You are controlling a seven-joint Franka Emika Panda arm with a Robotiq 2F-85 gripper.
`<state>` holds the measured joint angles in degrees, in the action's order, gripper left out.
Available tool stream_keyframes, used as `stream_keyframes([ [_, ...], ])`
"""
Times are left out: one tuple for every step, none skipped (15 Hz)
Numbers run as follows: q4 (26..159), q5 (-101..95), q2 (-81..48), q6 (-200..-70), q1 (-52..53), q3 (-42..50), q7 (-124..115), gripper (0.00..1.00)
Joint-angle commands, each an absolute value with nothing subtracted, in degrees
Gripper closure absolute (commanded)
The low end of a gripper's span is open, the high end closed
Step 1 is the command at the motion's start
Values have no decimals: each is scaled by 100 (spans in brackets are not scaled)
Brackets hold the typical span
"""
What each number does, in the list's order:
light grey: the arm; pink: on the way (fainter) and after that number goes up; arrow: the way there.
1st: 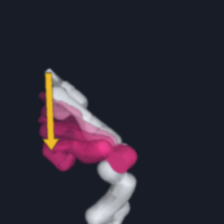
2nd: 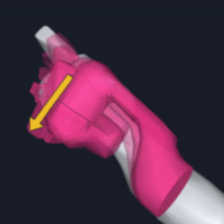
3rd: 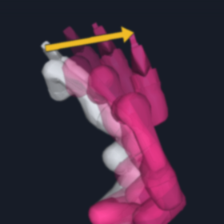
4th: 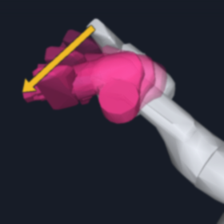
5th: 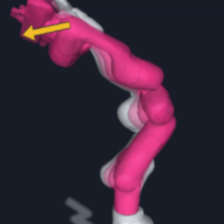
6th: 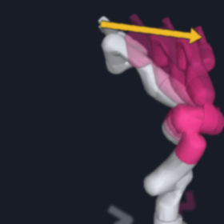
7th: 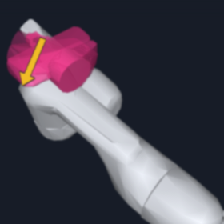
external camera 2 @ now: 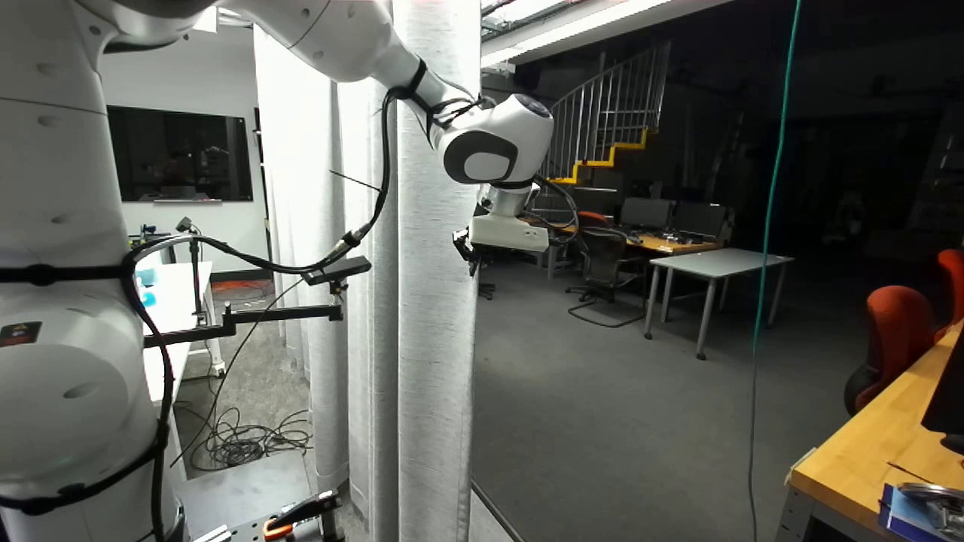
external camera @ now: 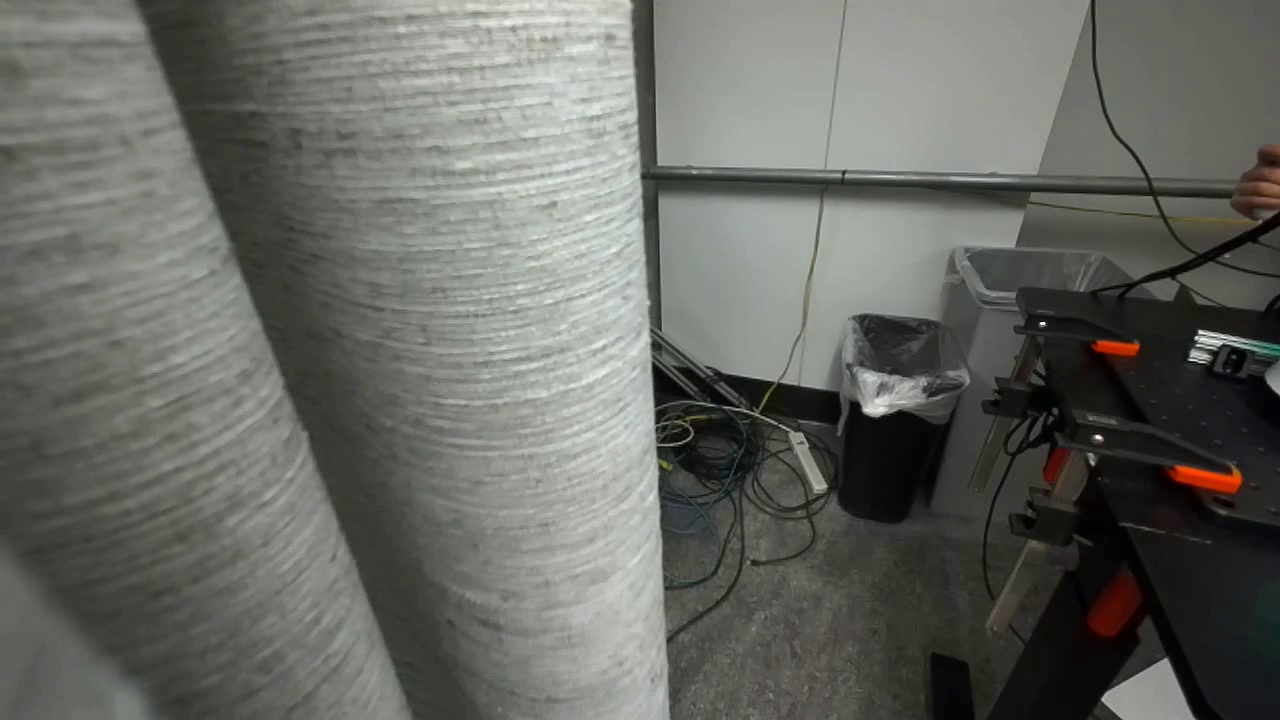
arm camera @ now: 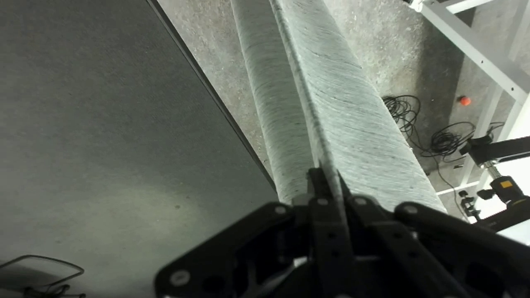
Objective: Pull the curtain to the right
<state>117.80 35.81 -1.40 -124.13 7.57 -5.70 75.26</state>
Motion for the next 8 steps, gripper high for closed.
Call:
stream_keyframes([
  [11575,3316,-450,-12677,483,-392,7033,99],
  [11525,3273,-487,-12762,408,-331,6930,99],
  [11452,3216,-520,-12843,326,-262,6827,99],
  [11382,3161,-546,-12925,247,-197,6717,99],
  [11311,3100,-570,-12994,173,-141,6608,99],
  [11236,3028,-595,-13072,90,-73,6492,99],
  [11178,2958,-613,-13145,19,-20,6387,99],
  [11108,2870,-629,-13213,-67,52,6268,99],
])
